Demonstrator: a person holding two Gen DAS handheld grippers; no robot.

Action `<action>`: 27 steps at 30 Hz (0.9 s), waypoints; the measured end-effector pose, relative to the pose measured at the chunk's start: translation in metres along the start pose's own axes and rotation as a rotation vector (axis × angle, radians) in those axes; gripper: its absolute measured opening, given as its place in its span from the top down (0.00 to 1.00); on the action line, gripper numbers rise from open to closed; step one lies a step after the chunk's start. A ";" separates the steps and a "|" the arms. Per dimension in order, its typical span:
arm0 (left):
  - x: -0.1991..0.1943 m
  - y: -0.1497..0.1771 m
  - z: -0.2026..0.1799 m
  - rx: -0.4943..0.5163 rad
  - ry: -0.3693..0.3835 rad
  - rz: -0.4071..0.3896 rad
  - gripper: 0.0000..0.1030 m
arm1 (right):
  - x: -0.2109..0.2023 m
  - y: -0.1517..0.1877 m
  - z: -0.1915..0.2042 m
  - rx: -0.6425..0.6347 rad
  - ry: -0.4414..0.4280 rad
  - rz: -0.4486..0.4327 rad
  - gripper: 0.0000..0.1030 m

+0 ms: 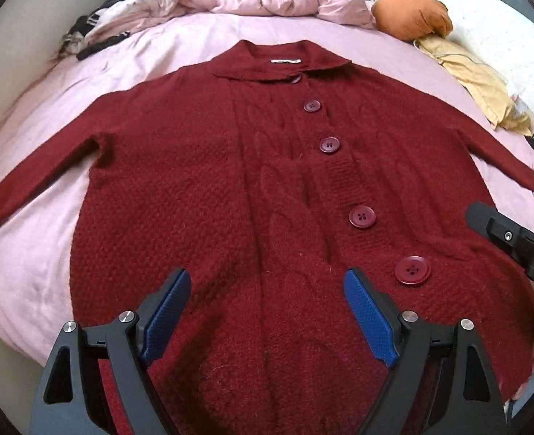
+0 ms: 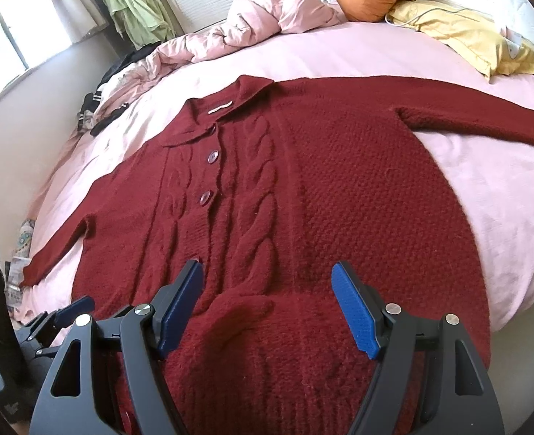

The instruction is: Fold clothes

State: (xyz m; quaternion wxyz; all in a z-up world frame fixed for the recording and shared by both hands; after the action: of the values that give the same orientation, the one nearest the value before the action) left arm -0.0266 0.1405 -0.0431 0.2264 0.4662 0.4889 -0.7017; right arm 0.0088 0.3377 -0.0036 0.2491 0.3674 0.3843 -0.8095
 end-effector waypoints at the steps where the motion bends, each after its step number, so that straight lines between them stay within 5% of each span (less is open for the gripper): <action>1: 0.001 0.000 -0.001 0.005 -0.007 0.000 0.16 | 0.000 0.000 0.000 0.001 -0.001 0.000 0.28; 27: 0.000 0.000 -0.002 0.014 -0.017 -0.003 0.16 | 0.000 -0.001 -0.001 0.005 -0.003 0.002 0.28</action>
State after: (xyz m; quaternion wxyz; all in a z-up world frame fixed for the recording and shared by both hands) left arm -0.0254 0.1424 -0.0431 0.2263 0.4608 0.4829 -0.7094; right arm 0.0079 0.3393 -0.0035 0.2497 0.3671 0.3814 -0.8109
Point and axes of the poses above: each gripper's, at about its wrist camera, not at the fingertips, and x roughly the way its jaws point, z to its left, y to its underside, the point moved 1 cm from there along x, roughly the way its jaws point, and after that the axes turned 15 degrees about x, right-handed, at the moved point
